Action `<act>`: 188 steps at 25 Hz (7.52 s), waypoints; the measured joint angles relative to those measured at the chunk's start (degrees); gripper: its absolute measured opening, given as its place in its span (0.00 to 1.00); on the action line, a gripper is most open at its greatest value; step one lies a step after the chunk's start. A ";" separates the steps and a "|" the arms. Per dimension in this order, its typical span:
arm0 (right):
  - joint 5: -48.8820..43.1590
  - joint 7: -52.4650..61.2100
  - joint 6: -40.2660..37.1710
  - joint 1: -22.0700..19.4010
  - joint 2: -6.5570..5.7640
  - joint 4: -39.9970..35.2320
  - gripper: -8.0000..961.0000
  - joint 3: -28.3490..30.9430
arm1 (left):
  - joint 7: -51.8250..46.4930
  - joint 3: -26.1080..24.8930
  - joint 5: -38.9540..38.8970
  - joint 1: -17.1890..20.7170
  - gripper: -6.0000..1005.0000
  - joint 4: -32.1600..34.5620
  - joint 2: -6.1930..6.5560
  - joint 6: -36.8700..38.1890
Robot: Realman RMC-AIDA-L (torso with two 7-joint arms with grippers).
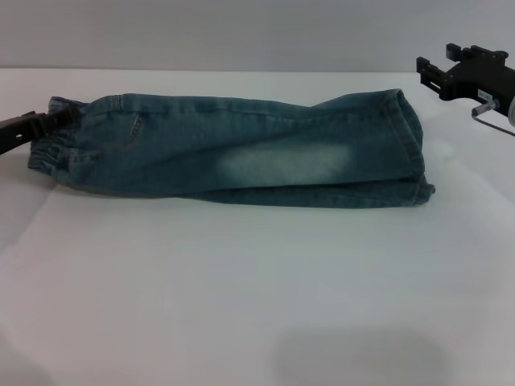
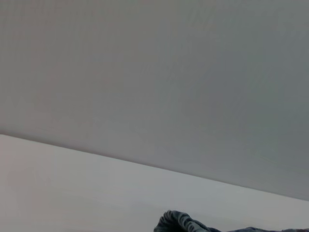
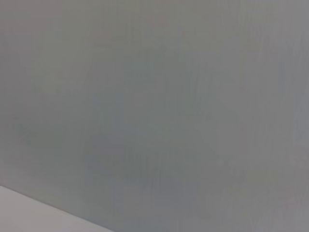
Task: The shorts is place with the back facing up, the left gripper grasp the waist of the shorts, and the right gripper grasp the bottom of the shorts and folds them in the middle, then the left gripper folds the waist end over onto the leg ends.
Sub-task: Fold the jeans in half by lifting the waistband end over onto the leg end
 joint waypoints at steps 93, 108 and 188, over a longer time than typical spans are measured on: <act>1.33 0.00 -5.64 -0.88 0.18 0.01 0.56 -0.01 | 17.43 3.78 -24.19 0.45 0.63 -1.62 -0.64 1.37; 1.29 0.44 -9.11 0.36 0.47 0.11 0.56 0.01 | 31.88 4.96 -24.45 8.89 0.82 -3.63 -0.13 6.15; 1.30 1.32 -12.39 -0.22 0.62 0.37 0.55 0.53 | 48.53 6.18 -24.61 2.90 0.37 -14.70 -0.86 -2.05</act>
